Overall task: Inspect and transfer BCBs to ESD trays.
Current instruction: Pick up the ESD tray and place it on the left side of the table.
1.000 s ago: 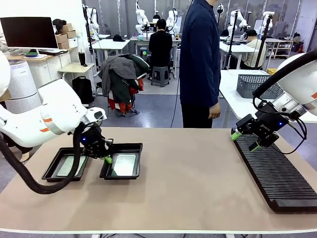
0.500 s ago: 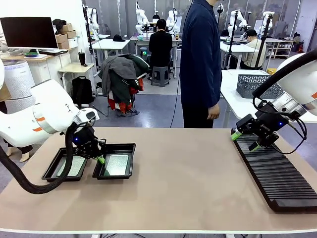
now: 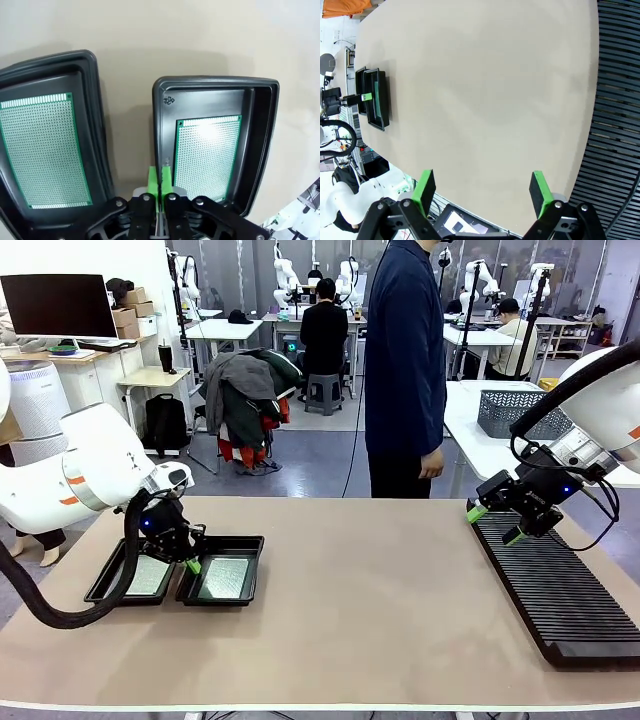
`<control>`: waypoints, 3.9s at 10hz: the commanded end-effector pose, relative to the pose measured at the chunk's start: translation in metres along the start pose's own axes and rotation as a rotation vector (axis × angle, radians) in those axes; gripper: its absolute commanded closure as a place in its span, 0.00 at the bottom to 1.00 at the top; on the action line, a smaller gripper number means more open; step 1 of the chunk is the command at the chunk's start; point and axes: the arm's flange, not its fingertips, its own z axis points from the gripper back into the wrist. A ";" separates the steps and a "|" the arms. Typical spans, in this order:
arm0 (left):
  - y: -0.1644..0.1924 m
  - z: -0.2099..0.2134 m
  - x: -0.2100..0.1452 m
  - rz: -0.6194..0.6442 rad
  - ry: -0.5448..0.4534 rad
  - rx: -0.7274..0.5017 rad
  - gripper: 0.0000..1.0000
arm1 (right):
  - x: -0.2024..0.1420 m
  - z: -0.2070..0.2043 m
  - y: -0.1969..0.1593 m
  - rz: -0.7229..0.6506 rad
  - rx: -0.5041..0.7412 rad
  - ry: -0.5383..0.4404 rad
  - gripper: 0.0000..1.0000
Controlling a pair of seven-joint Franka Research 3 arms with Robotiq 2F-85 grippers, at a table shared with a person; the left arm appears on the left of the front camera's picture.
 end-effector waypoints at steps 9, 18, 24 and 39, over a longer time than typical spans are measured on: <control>-0.002 -0.016 0.017 0.037 -0.004 0.065 0.97 | 0.000 0.000 0.000 -0.007 0.001 -0.001 0.00; -0.005 -0.014 0.017 0.040 0.049 0.028 0.81 | 0.000 0.000 0.000 -0.007 0.001 -0.001 0.00; -0.018 0.000 0.010 0.053 0.046 0.136 0.31 | 0.000 0.000 0.000 -0.007 0.001 -0.001 0.00; -0.086 0.119 -0.032 0.000 0.054 0.391 0.00 | 0.000 0.000 0.000 -0.007 0.001 -0.001 0.00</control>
